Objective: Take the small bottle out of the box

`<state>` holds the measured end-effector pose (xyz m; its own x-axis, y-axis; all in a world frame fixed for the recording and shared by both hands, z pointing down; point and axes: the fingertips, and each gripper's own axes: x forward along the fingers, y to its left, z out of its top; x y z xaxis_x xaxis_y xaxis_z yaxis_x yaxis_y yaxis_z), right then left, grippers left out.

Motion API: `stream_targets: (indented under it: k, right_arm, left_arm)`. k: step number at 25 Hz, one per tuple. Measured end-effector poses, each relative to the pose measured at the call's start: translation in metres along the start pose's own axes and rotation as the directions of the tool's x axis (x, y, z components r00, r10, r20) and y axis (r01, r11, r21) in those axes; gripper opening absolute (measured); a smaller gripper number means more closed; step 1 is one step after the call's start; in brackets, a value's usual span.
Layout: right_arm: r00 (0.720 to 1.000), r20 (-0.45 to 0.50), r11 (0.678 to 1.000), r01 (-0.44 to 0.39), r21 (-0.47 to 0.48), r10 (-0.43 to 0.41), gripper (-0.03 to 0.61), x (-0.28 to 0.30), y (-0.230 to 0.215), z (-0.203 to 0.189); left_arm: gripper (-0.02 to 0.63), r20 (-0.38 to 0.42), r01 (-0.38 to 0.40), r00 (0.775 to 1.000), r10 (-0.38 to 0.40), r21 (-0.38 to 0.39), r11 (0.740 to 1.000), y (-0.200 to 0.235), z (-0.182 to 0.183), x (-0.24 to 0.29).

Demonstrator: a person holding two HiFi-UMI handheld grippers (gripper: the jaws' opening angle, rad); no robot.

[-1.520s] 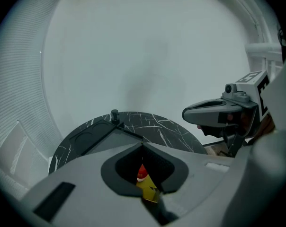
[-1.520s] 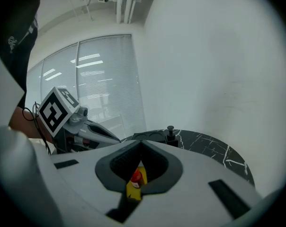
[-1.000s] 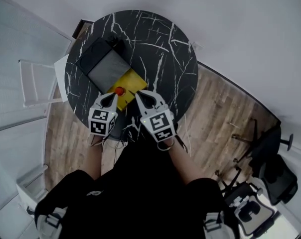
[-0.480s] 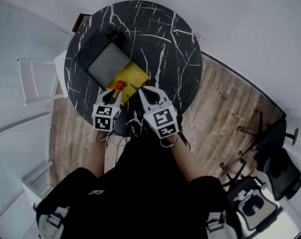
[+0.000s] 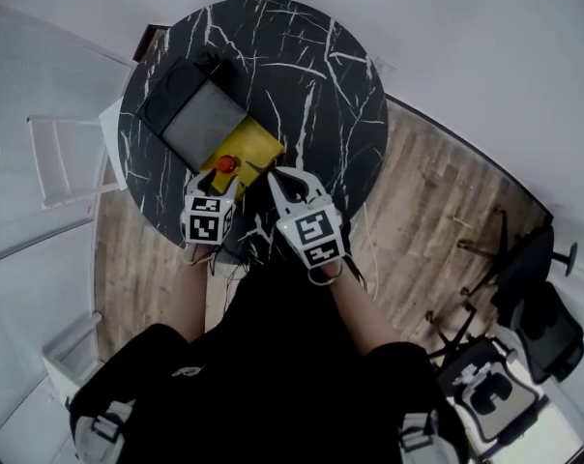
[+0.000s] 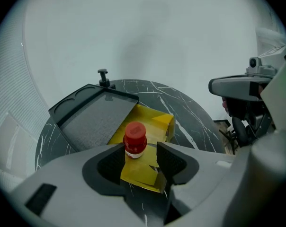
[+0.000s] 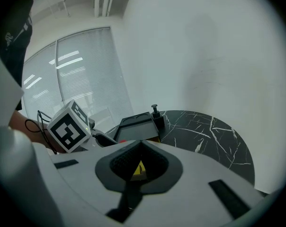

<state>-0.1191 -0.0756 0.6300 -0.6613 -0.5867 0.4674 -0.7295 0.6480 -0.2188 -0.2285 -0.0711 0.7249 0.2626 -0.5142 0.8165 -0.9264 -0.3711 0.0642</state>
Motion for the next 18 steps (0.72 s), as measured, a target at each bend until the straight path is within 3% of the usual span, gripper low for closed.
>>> stream_targets:
  k: [18]
  right_arm:
    - [1.000,-0.025,1.000,0.010,-0.013,-0.010,-0.003,0.006,-0.003,0.002]
  left_arm:
    - [0.213,-0.085,-0.022,0.996,0.027,0.060,0.998,0.007,-0.007,0.030]
